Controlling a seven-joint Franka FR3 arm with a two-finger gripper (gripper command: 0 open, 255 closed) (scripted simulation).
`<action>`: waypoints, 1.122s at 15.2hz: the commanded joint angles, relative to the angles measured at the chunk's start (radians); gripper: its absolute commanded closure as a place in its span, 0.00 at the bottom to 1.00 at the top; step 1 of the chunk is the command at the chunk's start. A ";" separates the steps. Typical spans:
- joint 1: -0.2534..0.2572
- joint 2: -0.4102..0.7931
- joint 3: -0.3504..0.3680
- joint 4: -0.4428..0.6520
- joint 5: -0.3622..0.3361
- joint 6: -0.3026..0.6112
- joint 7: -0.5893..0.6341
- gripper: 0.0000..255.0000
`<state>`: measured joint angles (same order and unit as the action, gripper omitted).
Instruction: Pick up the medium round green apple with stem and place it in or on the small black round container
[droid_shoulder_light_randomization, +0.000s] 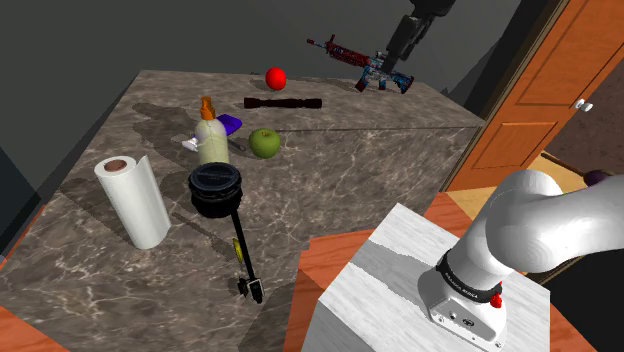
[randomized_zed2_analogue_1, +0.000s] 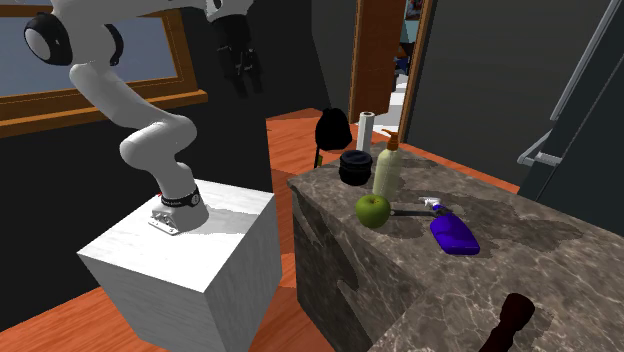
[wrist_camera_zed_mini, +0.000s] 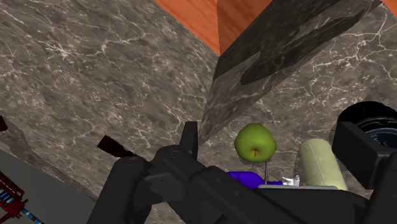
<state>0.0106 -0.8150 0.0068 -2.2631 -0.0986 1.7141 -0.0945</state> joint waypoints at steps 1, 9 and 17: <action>0.000 0.000 0.000 0.000 0.000 0.000 0.000 0.00; -0.002 0.256 0.031 0.028 0.011 0.186 0.067 0.00; -0.005 0.545 0.059 0.138 0.006 0.325 0.131 0.00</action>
<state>0.0066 -0.3158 0.0628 -2.1409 -0.0906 2.0138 0.0285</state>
